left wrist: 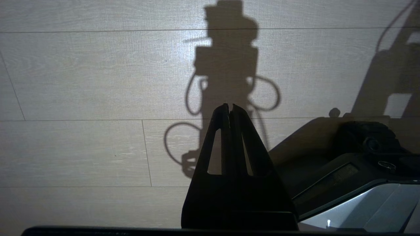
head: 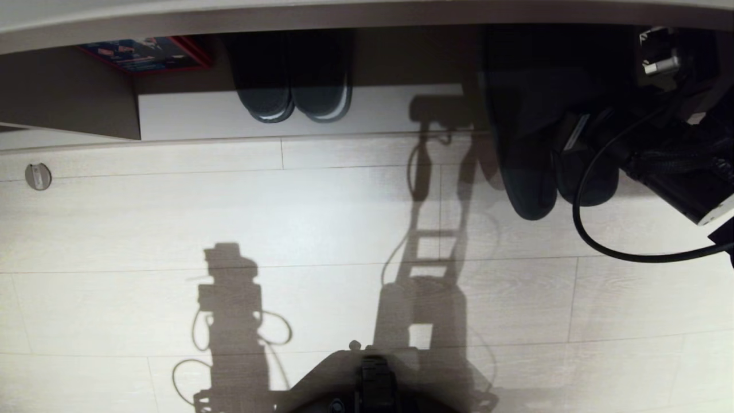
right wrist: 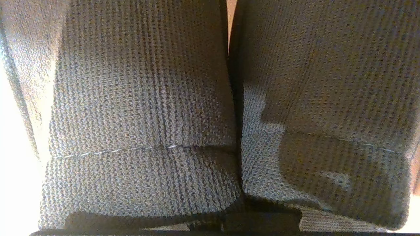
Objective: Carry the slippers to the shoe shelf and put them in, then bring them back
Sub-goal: Place the slippers into the shoe cabinet
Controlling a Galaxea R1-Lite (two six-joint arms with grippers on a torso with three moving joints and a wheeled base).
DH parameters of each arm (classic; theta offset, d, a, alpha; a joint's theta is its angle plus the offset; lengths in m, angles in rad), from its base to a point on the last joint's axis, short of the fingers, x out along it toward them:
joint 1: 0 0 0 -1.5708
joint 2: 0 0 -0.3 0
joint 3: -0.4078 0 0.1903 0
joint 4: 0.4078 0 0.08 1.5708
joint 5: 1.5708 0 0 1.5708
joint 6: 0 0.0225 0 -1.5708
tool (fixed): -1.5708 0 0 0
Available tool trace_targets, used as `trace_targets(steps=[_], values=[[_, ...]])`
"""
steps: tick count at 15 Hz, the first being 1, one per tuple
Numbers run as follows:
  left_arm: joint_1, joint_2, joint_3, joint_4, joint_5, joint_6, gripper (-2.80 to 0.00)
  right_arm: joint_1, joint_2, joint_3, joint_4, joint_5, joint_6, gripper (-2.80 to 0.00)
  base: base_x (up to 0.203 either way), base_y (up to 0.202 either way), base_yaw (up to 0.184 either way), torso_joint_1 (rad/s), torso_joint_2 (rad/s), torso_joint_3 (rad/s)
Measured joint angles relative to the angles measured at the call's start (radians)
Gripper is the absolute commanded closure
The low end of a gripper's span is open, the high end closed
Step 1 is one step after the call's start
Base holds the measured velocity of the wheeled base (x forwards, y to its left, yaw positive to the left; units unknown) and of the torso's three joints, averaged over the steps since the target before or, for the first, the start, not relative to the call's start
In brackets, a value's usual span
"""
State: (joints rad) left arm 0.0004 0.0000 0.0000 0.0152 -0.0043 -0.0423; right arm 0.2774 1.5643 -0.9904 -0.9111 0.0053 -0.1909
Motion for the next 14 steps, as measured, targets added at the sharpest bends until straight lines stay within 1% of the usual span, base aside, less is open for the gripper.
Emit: trace_targets(steps=[4,11,14], values=[[0.000,0.000,0.000,0.000,0.000,0.000,0.00,-0.013,0.079,-0.122,0.000,0.010,0.000,0.00,0.000,0.000,0.000,0.000,0.00,0.000],[0.000,0.000,0.000,0.000,0.000,0.001,0.00,-0.049,0.269,-0.396,-0.033,0.016,0.010,0.00,0.000,0.000,0.000,0.000,0.00,0.000],[0.000,0.000,0.000,0.000,0.000,0.001,0.00,-0.060,0.347,-0.492,-0.071,0.046,0.029,0.00,0.000,0.000,0.000,0.000,0.00,0.000]])
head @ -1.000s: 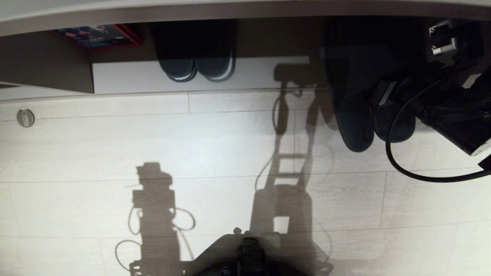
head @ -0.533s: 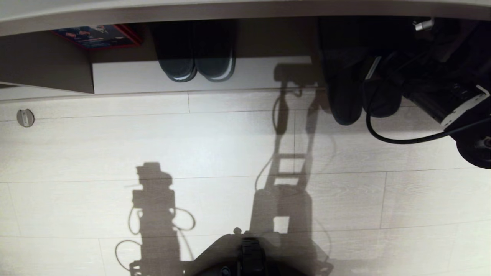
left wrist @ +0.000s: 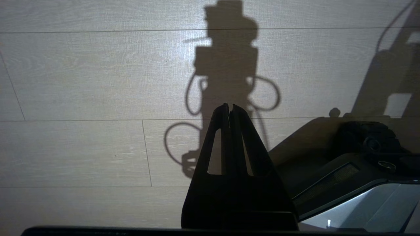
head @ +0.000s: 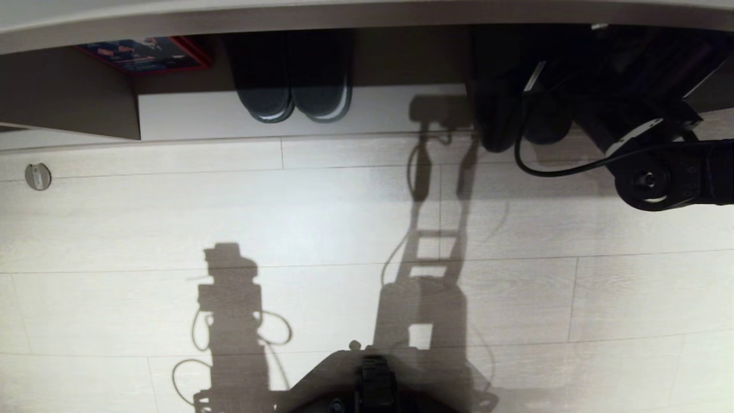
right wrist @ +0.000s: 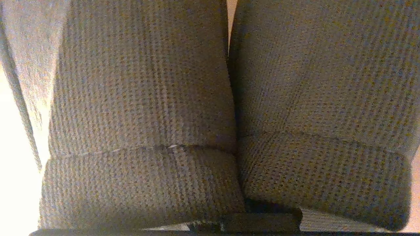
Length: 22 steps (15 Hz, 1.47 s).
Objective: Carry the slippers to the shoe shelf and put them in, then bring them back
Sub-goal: Place the slippers into the shoe cabinet
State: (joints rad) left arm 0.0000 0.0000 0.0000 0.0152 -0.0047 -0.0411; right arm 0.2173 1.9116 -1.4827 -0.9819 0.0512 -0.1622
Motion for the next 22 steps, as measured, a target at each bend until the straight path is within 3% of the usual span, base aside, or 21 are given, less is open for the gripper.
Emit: trace_targets(steps=[7,8,22], values=[[0.000,0.000,0.000,0.000,0.000,-0.001,0.00,-0.008,0.124,-0.183,-0.002,0.002,0.012,0.00,0.000,0.000,0.000,0.000,0.00,0.000],[0.000,0.000,0.000,0.000,0.000,-0.001,0.00,-0.009,0.133,-0.193,-0.001,0.003,0.012,-2.80,0.000,0.000,0.000,0.000,0.00,0.000],[0.000,0.000,0.000,0.000,0.000,-0.002,0.00,-0.010,0.122,-0.163,0.002,0.000,0.012,-2.80,0.000,0.000,0.000,0.000,0.00,0.000]])
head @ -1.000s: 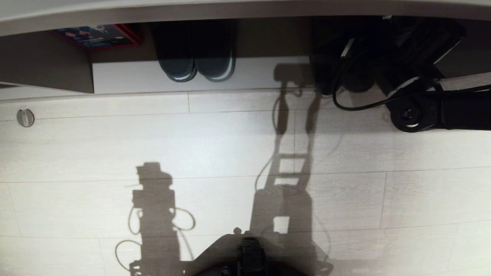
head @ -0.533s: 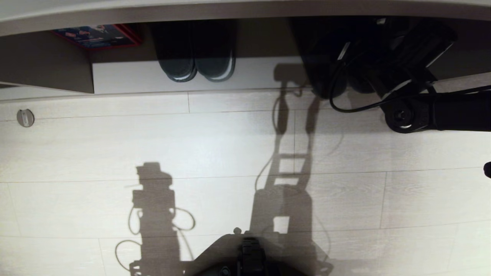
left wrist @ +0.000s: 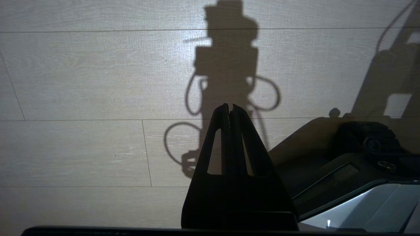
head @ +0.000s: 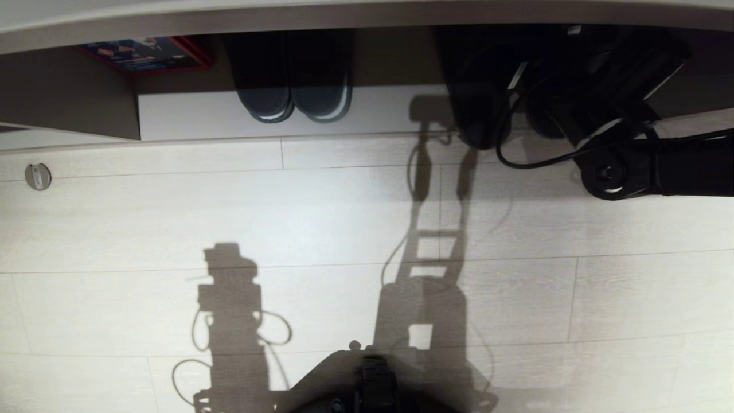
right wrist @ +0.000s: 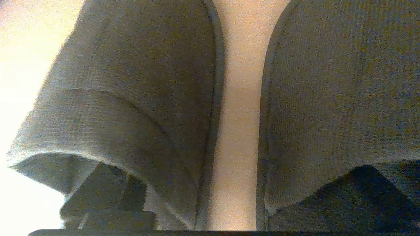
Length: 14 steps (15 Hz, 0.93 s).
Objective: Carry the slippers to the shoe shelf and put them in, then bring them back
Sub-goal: Place the slippers into the shoe cabinet
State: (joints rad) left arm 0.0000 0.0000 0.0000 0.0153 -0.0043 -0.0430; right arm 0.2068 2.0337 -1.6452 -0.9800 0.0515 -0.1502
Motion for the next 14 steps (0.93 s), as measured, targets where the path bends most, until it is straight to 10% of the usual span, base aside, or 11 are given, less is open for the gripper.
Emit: trace_targets(steps=[14], values=[[0.000,0.000,0.000,0.000,0.000,0.001,0.00,0.012,-0.258,0.445,-0.055,-0.003,-0.014,-2.80,0.000,0.000,0.000,0.000,0.00,0.000]])
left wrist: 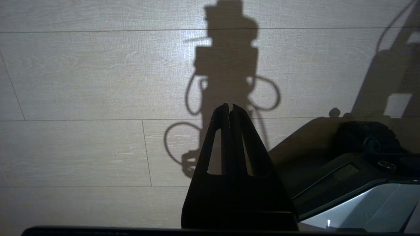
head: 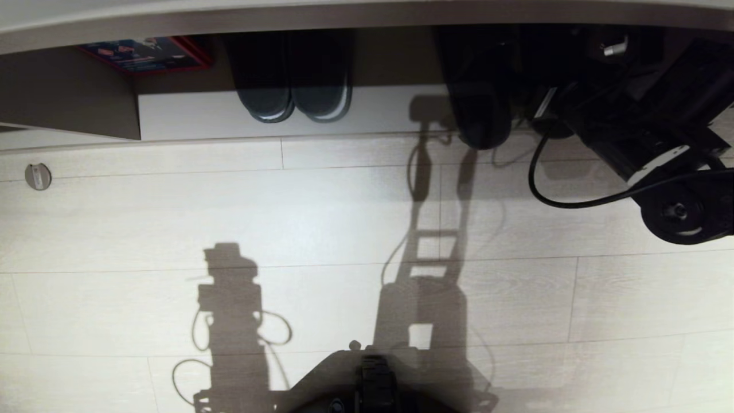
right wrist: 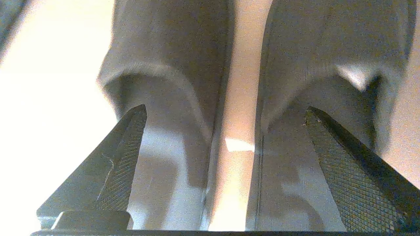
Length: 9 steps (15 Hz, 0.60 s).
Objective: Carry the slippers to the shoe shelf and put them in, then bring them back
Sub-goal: Place the slippers into the shoe cabinet
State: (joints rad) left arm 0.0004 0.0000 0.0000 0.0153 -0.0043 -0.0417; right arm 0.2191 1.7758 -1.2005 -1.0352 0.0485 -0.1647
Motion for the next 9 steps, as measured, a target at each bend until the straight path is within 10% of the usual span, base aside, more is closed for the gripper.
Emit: trace_targets(steps=[5,6,7,9], values=[[0.000,0.000,0.000,0.000,0.000,0.000,0.00,0.005,-0.240,0.297,0.005,0.046,-0.010,-2.80,0.000,0.000,0.000,0.000,0.00,0.000],[0.000,0.000,0.000,0.000,0.000,0.000,0.00,0.006,-0.295,0.348,0.010,0.062,-0.010,-2.39,0.000,0.000,0.000,0.000,0.00,0.000],[0.000,0.000,0.000,0.000,0.000,0.000,0.00,0.009,-0.351,0.393,0.017,0.076,-0.010,0.00,0.000,0.000,0.000,0.000,0.00,0.000],[0.000,0.000,0.000,0.000,0.000,0.001,0.00,0.012,-0.461,0.463,0.059,0.086,-0.008,0.00,0.000,0.000,0.000,0.000,0.00,0.000]])
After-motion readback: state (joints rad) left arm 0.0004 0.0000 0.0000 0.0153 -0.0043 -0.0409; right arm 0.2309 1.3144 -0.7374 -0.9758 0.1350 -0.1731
